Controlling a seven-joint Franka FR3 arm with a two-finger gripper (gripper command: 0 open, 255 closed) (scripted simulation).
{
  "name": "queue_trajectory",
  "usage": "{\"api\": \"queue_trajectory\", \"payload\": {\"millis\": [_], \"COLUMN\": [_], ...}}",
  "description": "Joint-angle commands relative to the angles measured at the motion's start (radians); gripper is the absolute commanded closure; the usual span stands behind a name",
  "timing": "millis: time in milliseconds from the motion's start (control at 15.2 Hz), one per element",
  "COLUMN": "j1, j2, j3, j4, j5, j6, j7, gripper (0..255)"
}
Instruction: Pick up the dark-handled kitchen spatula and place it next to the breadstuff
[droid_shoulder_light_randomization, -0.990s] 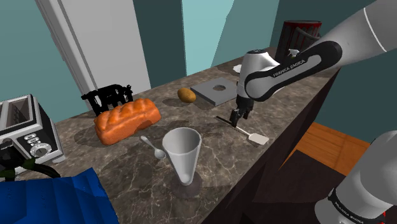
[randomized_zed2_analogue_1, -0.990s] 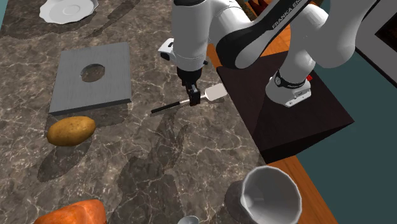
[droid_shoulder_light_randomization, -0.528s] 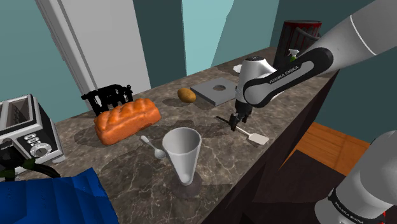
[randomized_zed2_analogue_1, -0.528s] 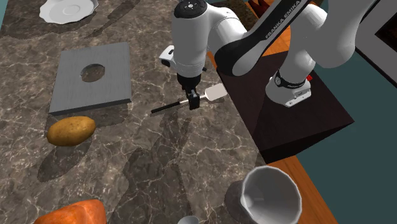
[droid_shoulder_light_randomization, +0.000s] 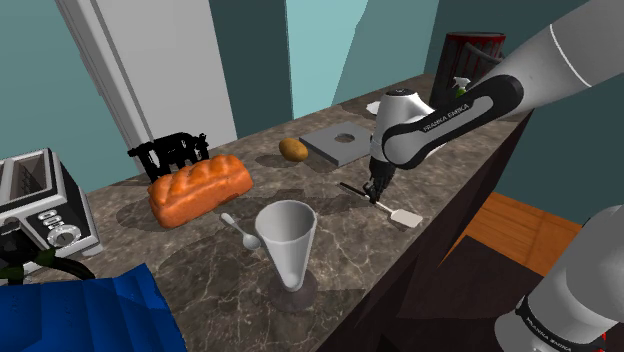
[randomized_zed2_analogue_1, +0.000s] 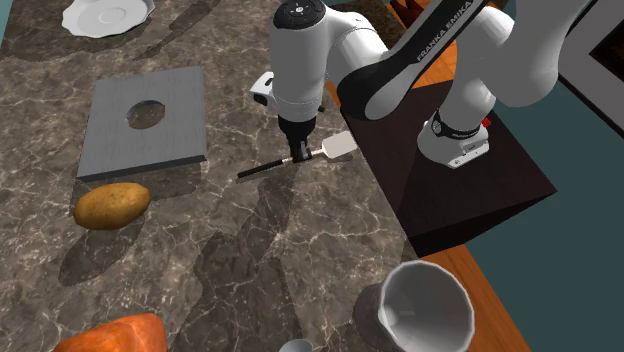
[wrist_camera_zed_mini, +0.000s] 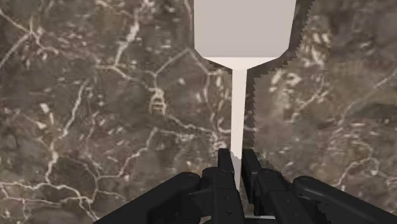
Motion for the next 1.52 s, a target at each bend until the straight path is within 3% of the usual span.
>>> {"api": "queue_trajectory", "payload": {"millis": [0, 330, 1452], "j1": [0.0, 0.0, 0.001], "j2": [0.0, 0.0, -0.133], "j3": [0.0, 0.0, -0.006], "j4": [0.0, 0.0, 0.115], "j5": [0.0, 0.0, 0.01], "j6": [0.0, 0.0, -0.248], "j7": [0.0, 0.0, -0.008], "gripper": [255, 255, 255]}}
